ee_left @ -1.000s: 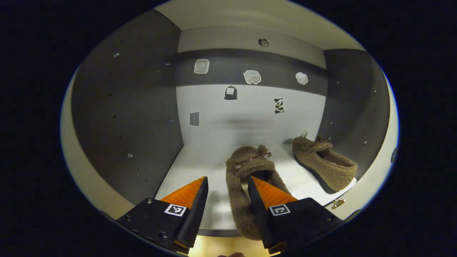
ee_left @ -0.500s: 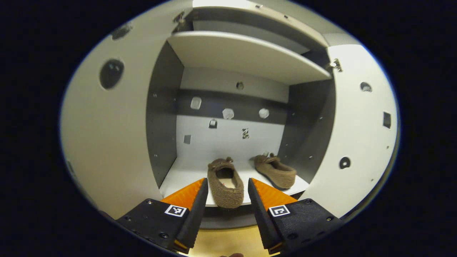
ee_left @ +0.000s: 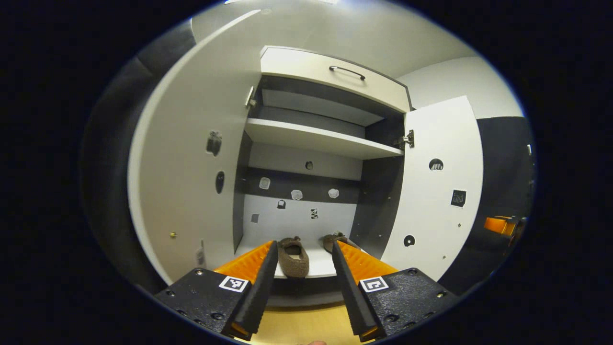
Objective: Grab one shoe with the right hand and put it into the shoe cabinet, grab the other shoe with the left hand and put it into the shoe cabinet; then close the right door with the right hand and the left door with the left hand.
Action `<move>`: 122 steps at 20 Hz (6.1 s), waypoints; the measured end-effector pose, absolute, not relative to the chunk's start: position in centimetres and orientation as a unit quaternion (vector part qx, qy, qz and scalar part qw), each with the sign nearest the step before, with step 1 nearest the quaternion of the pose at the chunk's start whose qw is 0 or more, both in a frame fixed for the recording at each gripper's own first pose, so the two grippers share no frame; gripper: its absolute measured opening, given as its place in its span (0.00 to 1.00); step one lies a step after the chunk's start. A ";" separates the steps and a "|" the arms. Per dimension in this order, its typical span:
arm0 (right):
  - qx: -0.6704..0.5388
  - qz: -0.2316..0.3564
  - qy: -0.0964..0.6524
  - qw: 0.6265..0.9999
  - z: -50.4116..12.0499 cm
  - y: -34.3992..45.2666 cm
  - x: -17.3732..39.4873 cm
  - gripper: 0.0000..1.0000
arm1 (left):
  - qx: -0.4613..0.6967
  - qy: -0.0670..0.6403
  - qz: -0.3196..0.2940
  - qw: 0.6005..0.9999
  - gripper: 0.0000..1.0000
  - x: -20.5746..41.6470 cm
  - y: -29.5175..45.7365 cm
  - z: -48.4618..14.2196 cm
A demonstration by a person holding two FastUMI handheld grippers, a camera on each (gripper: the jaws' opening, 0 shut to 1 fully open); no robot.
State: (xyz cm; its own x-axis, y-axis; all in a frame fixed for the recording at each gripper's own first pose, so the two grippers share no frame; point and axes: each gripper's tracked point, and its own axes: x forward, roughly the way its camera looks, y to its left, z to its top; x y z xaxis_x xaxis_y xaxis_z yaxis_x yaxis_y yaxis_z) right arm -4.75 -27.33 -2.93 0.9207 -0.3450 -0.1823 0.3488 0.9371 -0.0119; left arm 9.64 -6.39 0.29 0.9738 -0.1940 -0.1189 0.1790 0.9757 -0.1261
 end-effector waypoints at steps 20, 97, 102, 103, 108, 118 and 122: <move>-0.015 0.009 0.106 0.994 -5.2 -15.8 1.9 0.85 | -0.074 0.045 0.034 0.996 0.70 4.2 2.5 2.6; 0.031 -0.003 0.095 0.995 -8.3 -2.8 19.0 1.00 | -0.063 0.019 -0.039 0.997 0.70 6.9 10.8 2.7; 0.063 0.028 0.104 0.992 -8.6 -2.8 17.5 1.00 | -0.072 0.031 -0.078 0.994 0.71 8.3 9.6 2.8; 0.061 0.032 0.103 0.992 -8.7 -2.8 16.9 1.00 | -0.085 0.038 -0.092 0.991 0.71 8.3 8.9 2.5; 0.032 0.021 0.085 0.996 -7.6 -4.8 14.6 1.00 | -0.080 0.034 -0.136 0.987 0.70 8.4 5.0 2.5; 0.031 -0.047 0.073 0.996 -5.3 -13.1 9.6 1.00 | -0.087 0.041 -0.194 0.976 0.71 11.4 -1.2 1.5; 0.038 -0.076 0.067 0.994 -4.5 -16.1 7.6 1.00 | -0.070 0.041 -0.201 0.976 0.71 12.7 -2.9 1.0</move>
State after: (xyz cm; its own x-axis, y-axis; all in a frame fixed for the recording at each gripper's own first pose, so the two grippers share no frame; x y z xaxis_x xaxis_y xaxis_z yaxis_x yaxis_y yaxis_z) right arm 7.63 -16.15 -4.46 0.9796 -0.1453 -0.1391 0.1556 0.9856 0.0661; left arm 12.65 -2.90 1.05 0.9160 -0.3979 -0.0509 0.3865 0.9094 -0.1537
